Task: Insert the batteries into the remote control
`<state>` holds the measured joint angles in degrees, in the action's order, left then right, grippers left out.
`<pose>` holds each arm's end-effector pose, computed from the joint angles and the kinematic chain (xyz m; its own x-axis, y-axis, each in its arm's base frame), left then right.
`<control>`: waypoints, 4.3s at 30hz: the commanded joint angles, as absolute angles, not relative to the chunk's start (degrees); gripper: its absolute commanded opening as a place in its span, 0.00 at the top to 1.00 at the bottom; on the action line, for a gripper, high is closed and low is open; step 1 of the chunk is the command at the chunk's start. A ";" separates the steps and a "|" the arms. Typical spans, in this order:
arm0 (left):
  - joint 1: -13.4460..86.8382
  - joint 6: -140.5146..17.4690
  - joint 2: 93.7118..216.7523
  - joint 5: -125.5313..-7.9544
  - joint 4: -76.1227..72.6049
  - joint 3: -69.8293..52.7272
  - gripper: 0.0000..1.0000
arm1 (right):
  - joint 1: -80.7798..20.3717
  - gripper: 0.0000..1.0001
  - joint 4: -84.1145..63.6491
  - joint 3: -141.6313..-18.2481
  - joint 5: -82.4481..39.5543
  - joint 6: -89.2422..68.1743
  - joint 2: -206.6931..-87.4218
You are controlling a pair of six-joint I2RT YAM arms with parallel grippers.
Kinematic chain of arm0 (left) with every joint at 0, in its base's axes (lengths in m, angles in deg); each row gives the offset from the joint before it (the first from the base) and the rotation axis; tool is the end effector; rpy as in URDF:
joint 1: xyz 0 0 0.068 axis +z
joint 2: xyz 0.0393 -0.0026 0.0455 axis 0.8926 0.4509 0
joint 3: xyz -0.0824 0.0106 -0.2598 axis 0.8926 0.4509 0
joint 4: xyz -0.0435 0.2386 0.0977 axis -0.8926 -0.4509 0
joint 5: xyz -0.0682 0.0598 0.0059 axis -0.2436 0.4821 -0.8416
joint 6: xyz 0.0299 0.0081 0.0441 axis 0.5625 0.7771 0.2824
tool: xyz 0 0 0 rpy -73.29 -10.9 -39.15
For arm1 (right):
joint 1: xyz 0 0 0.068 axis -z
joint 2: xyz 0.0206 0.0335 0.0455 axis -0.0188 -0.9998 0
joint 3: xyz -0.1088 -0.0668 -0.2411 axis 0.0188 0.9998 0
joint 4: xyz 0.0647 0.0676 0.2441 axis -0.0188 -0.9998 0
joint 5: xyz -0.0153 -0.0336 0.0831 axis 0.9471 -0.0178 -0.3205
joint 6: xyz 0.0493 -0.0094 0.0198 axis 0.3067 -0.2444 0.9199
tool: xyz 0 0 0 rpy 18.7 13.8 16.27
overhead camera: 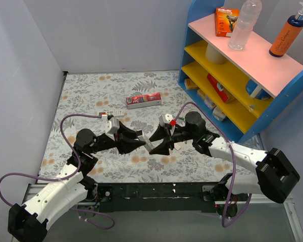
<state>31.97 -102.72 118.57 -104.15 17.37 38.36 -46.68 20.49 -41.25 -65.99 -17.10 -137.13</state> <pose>0.1274 -0.1070 0.2932 -0.7014 -0.2254 -0.6763 0.6776 0.0836 -0.7306 0.1665 0.2102 0.2685 -0.0541 -0.0514 -0.9972 -0.9892 -0.1338 0.0605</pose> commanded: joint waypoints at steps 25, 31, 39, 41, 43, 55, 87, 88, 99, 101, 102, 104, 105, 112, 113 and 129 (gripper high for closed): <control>32.17 -129.39 119.37 -76.41 12.22 36.37 0.02 | -56.44 0.99 0.74 -50.80 -14.16 -14.71 -134.97; 32.08 -132.03 123.68 -74.48 14.76 36.90 0.02 | -58.99 0.99 -0.41 -53.78 -10.56 -15.33 -137.96; 32.08 -132.65 126.75 -71.84 19.60 38.13 0.10 | -60.84 0.99 -0.76 -55.81 -9.85 -15.68 -140.77; 32.08 -132.56 127.28 -70.71 19.52 38.48 0.13 | -61.10 0.99 -0.85 -56.16 -10.03 -15.77 -141.30; 32.08 -132.65 127.99 -70.61 20.04 38.83 0.20 | -61.28 0.99 -0.93 -56.69 -10.20 -15.77 -141.65; 32.08 -133.44 128.34 -69.47 21.27 42.52 0.72 | -61.72 0.99 -1.46 -57.65 -10.64 -15.94 -142.71; 31.12 -138.80 124.56 -75.97 36.73 58.34 1.00 | -35.80 0.17 -41.01 -57.21 -1.67 4.19 -139.36; 30.94 -138.97 124.65 -76.32 39.18 59.56 1.00 | -34.75 0.20 -41.01 -57.39 -2.63 4.18 -141.02; 28.13 -137.75 125.27 -76.77 44.74 62.04 1.00 | -30.61 0.52 -37.41 -61.78 -7.13 2.78 -151.05; 27.69 -137.75 125.18 -76.33 44.21 62.04 1.00 | -30.43 0.55 -37.50 -63.10 -7.21 2.69 -153.51; 27.60 -137.66 125.09 -76.24 43.95 62.04 1.00 | -30.17 0.60 -37.67 -63.54 -7.30 2.69 -154.30; 27.25 -137.57 124.91 -75.88 43.69 62.04 1.00 | -29.99 0.61 -37.76 -64.25 -7.83 2.60 -156.23; 27.34 -137.40 124.74 -75.80 43.60 62.12 1.00 | -29.99 0.62 -37.94 -64.33 -7.92 2.60 -156.85; 26.90 -136.96 124.65 -75.36 43.25 62.04 1.00 | -29.64 0.70 -37.41 -64.42 -10.02 2.87 -160.80; 26.90 -137.04 124.65 -75.36 43.25 62.04 1.00 | -29.64 0.71 -37.15 -64.51 -10.11 2.87 -161.07; 26.81 -136.87 124.91 -75.62 42.90 61.69 1.00 | -29.73 0.91 -37.59 -64.07 -8.36 1.73 -164.59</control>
<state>27.01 -137.78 125.71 -75.87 42.05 60.98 -29.96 -37.80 -63.13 -9.31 2.86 -163.73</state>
